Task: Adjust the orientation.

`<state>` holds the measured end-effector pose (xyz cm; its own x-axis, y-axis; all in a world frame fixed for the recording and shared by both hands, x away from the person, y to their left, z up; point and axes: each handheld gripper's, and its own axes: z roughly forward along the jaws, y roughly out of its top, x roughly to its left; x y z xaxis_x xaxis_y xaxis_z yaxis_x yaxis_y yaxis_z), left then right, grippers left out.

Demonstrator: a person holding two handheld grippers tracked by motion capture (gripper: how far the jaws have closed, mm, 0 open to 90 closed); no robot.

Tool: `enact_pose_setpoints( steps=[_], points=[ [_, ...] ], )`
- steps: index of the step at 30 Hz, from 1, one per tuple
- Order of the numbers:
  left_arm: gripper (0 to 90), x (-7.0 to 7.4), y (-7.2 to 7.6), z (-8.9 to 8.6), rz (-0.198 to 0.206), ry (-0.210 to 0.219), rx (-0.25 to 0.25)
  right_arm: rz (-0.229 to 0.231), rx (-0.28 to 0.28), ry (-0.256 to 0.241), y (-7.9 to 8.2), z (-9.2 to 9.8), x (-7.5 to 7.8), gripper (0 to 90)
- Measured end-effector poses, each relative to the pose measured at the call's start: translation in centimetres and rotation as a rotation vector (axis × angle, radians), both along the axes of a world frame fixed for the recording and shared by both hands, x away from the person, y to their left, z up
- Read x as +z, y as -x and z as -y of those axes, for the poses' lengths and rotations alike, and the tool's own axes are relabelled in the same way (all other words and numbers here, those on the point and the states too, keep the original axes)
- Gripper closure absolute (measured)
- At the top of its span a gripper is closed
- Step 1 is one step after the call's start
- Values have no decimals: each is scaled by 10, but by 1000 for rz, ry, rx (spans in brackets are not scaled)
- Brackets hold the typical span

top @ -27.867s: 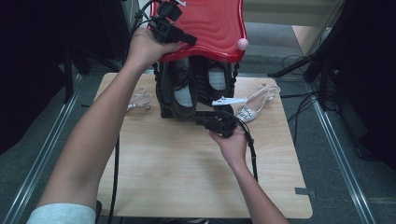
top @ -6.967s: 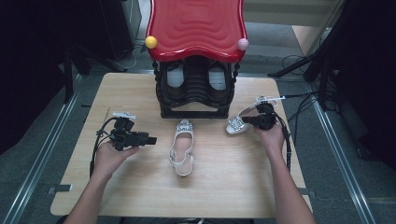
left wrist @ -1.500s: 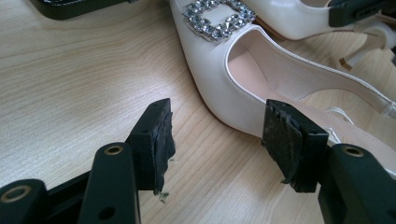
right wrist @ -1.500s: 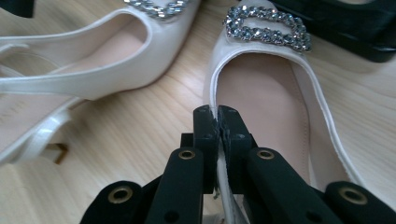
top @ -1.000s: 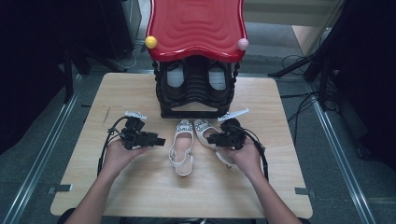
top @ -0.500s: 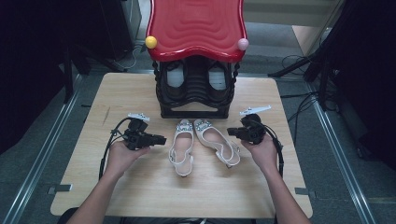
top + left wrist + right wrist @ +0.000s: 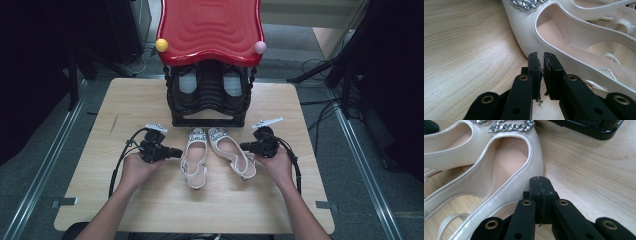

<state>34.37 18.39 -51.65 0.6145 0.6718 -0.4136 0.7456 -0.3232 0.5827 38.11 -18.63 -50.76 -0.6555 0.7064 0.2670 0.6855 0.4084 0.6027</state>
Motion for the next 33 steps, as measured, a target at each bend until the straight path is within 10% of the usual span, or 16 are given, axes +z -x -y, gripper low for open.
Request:
enact_pose_setpoints(
  steps=[33],
  points=[
    [886,-10,0,17,-40,53,-21,-33,24,-58,9,-16,-5,900]
  ],
)
